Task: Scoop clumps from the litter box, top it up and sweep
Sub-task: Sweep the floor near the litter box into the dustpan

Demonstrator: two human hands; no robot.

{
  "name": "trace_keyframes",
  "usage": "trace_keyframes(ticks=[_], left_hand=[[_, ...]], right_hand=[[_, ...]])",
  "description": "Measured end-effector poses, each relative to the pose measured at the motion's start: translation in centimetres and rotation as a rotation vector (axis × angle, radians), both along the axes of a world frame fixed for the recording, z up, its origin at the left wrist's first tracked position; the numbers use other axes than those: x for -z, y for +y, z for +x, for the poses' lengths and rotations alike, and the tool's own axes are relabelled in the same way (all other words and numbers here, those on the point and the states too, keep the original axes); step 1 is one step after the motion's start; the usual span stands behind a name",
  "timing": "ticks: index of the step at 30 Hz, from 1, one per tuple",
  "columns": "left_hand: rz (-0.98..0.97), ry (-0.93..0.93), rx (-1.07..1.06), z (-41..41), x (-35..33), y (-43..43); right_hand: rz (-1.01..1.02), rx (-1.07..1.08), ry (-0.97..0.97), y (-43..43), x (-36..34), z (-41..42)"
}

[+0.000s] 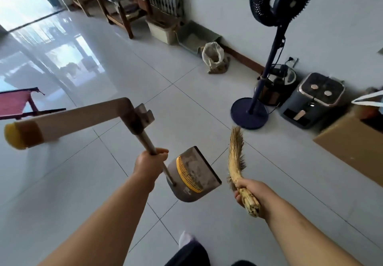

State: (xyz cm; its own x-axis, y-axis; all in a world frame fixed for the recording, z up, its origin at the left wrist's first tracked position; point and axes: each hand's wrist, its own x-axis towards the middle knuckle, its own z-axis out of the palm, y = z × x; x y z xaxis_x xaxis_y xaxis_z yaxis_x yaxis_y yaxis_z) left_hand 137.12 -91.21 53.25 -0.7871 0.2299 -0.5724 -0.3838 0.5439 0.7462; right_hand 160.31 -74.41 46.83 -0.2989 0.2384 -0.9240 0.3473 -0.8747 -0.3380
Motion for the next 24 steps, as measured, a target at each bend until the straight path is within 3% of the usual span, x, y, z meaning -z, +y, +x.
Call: trace_keyframes(ticks=[11,15,24], left_hand=[[-0.052,-0.006,0.103,-20.4,2.0,16.8],[-0.069,-0.004,0.154,-27.9,4.6,22.5],[-0.093,-0.026,0.258,-42.3,10.7,32.3]], right_hand=[[-0.161,0.144,-0.031,14.9,3.2,-17.4],[-0.130,0.227,-0.035,19.9,5.3,-25.4],[-0.206,0.603,-0.042,25.6,12.0,-37.4]])
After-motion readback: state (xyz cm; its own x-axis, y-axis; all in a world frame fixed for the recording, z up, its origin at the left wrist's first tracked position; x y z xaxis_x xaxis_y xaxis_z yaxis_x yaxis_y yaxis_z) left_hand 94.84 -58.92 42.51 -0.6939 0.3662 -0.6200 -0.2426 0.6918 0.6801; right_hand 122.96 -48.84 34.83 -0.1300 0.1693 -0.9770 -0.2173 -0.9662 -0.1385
